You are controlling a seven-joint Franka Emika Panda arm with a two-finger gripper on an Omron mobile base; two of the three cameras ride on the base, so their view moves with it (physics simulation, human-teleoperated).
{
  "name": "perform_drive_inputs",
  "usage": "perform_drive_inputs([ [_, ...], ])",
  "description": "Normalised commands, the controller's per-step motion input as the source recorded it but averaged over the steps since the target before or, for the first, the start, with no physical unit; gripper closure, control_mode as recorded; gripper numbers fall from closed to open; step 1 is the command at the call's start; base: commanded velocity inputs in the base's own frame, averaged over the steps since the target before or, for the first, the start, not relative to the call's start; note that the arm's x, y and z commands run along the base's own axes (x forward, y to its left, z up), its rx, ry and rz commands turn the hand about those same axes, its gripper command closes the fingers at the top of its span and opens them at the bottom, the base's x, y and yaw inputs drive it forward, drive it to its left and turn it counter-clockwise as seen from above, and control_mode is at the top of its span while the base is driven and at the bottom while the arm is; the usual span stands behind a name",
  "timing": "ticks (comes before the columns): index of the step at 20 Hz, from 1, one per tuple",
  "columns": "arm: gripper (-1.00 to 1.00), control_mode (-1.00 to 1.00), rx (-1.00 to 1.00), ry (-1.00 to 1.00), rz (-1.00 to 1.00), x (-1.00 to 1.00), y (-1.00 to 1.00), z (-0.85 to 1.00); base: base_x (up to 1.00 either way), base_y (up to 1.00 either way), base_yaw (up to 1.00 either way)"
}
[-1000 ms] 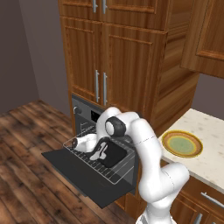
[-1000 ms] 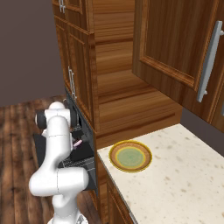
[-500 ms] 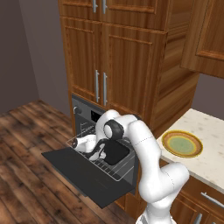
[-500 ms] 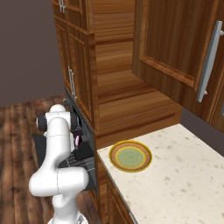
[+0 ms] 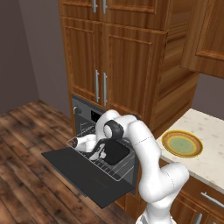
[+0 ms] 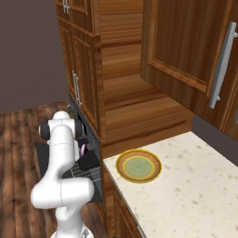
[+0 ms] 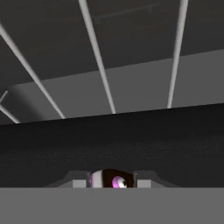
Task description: Take the baked cake out of the oven and place it on the plate for cooling. Then close the oven door.
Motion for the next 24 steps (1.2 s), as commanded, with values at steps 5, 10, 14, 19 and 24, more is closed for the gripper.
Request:
perform_drive_inputs([
  [5, 1.00, -1.00, 0.00, -0.04, 0.00, 0.00, 0.00, 0.00, 0.00, 0.00, 0.00],
  [10, 1.00, -1.00, 0.00, -0.06, 0.00, 0.00, 0.00, 0.00, 0.00, 0.00, 0.00],
  [14, 1.00, -1.00, 0.00, -0.07, 0.00, 0.00, 0.00, 0.00, 0.00, 0.00, 0.00],
  [19, 1.00, -1.00, 0.00, -0.07, 0.00, 0.00, 0.00, 0.03, 0.00, 0.00, 0.00],
  [24, 1.00, -1.00, 0.00, -0.06, 0.00, 0.00, -0.01, 0.01, 0.00, 0.00, 0.00],
])
